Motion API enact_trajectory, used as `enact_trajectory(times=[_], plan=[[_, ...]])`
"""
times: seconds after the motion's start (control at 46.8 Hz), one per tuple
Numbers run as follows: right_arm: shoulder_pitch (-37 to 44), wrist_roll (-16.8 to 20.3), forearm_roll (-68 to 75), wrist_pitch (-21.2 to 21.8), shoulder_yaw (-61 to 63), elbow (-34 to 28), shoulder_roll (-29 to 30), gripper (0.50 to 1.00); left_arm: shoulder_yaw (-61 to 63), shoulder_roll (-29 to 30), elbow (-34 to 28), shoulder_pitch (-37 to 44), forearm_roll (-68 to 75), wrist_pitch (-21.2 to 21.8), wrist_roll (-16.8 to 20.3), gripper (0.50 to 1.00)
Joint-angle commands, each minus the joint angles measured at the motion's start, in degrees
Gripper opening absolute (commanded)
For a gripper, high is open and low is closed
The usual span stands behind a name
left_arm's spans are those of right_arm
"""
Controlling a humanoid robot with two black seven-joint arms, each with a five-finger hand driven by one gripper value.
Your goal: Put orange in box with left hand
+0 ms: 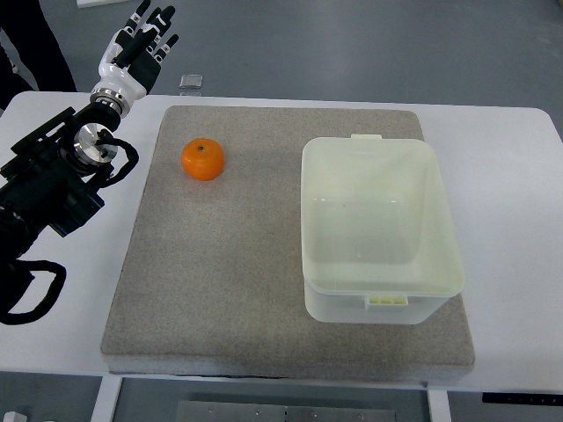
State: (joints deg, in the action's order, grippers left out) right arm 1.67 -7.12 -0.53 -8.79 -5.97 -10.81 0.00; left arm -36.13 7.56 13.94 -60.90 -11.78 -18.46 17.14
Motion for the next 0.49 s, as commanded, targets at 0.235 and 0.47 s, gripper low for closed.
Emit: enact_trajectory(times=[0.235,0.47], plan=[[0.00,0.00,0.00,0.00,0.08,0.00,0.00,0.932,0.00,0.00,0.04,0.00,0.00,1.15,0.61,0.994],[0.00,0.00,0.00,0.00,-0.01,0.00,0.00,0.932,0.79,0.00,0.74,0.08,0.70,1.15,0.52,0.996]])
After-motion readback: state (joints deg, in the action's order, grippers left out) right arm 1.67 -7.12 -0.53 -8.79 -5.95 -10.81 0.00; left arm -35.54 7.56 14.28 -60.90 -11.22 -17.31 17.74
